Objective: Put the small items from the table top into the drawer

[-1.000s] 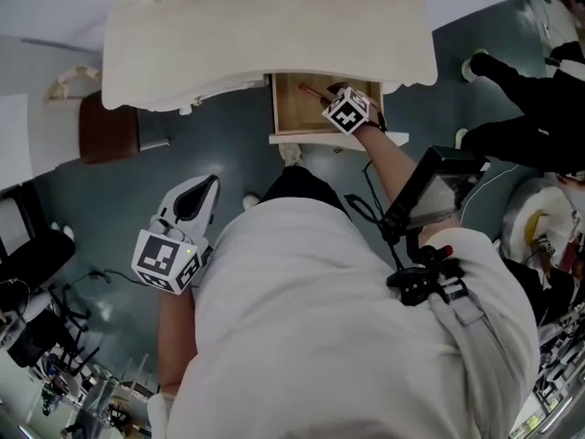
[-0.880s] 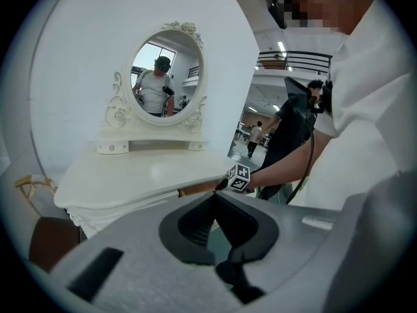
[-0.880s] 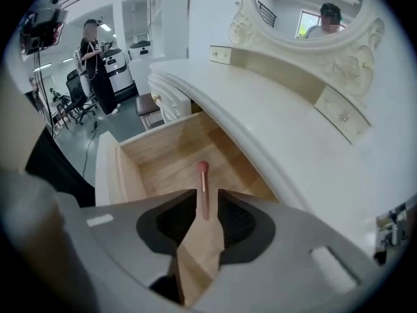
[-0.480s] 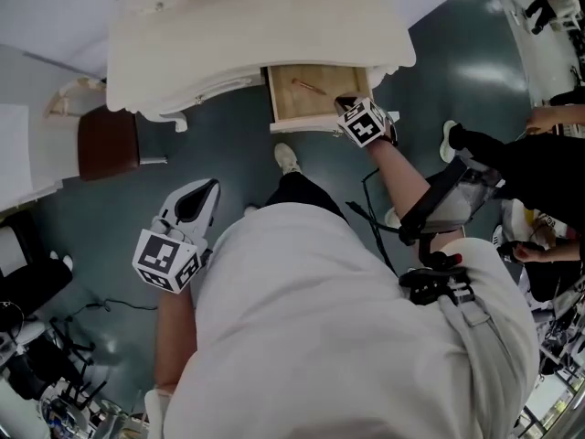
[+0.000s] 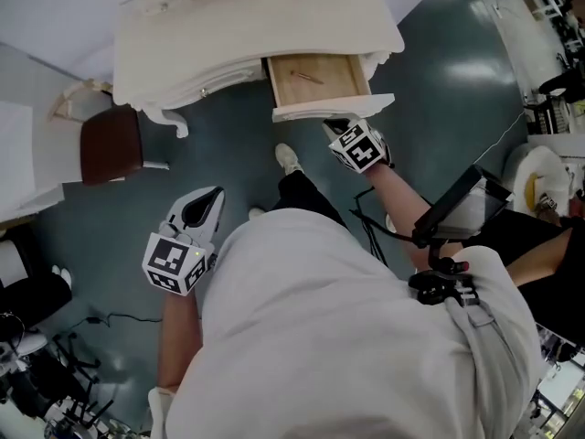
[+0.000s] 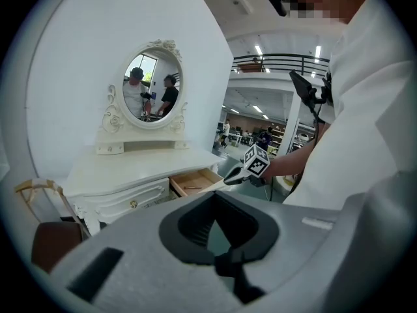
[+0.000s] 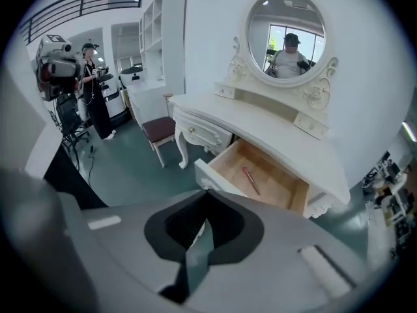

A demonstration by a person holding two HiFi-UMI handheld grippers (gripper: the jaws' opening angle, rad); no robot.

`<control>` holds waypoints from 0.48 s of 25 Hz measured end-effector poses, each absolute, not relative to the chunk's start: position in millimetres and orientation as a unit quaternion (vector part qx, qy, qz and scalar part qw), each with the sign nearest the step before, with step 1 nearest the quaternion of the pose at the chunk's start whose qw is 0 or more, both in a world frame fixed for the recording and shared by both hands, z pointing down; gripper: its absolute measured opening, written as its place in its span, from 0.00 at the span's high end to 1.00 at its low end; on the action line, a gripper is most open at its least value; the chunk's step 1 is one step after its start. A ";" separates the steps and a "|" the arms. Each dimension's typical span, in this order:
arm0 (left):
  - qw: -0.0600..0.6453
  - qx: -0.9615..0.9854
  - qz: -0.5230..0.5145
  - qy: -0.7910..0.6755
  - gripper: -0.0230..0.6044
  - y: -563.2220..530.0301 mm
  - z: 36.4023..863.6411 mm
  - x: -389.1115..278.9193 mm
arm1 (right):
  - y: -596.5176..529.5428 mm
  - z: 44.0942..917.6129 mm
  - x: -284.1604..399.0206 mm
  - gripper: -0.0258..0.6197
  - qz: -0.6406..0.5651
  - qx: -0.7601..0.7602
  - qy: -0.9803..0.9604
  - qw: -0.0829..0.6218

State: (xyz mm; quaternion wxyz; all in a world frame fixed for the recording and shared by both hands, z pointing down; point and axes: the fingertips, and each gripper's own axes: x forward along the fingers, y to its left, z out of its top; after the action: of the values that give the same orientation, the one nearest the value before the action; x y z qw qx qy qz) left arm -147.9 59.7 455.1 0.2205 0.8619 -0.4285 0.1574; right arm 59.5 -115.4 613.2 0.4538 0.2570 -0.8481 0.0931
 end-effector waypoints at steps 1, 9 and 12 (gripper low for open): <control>0.222 0.862 0.159 -0.428 0.96 61.1 458.1 -147.8 | -108.3 610.4 56.1 0.96 0.094 0.253 -0.851 0.451; 0.236 0.861 0.160 -0.422 0.96 60.2 473.4 -149.2 | -69.5 591.1 26.5 0.96 0.100 0.212 -0.871 0.432; 0.239 0.860 0.161 -0.421 0.96 63.4 476.4 -149.1 | -54.0 584.3 14.1 0.96 0.096 0.195 -0.878 0.425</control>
State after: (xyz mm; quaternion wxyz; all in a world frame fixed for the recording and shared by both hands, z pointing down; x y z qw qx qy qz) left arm -149.1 63.4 476.4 0.2392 0.8600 -0.4212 0.1605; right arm 14.1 -54.0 584.3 0.4254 0.1951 -0.8784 0.0963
